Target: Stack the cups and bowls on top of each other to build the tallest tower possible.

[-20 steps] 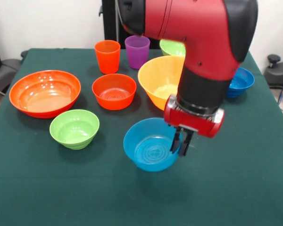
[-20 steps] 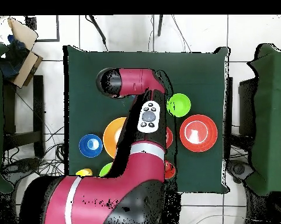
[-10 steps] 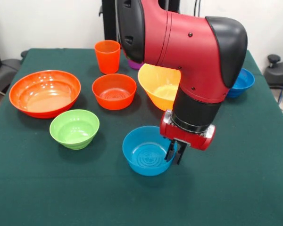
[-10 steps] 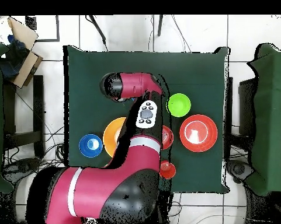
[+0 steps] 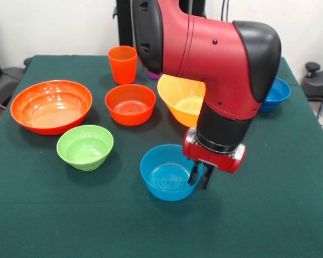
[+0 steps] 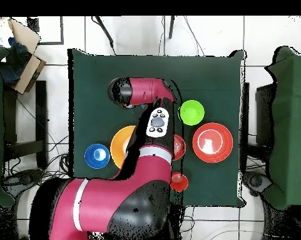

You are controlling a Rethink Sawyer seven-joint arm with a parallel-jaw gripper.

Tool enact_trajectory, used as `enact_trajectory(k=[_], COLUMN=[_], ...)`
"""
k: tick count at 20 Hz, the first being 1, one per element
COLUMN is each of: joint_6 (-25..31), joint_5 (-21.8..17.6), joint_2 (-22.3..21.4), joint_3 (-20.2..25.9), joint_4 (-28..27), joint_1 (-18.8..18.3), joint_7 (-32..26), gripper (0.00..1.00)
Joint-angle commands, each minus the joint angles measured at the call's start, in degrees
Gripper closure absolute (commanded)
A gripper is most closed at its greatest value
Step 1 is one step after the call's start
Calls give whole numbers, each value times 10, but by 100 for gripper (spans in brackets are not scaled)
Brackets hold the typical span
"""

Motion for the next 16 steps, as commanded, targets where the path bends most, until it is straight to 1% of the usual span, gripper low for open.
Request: enact_trajectory(k=[1, 6, 8, 11, 13, 16], joint_6=[-34, -44, -44, -40, -24, -20], joint_5=[10, 21, 36, 46, 56, 61], joint_2=[66, 59, 46, 17, 7, 6], joint_3=[51, 53, 71, 72, 68, 60], joint_4=[0, 11, 32, 60, 63, 58], joint_1=[-6, -5, -13, -9, -4, -2], joint_7=[75, 87, 82, 80, 87, 86], gripper=[0, 0, 0, 0, 0, 0])
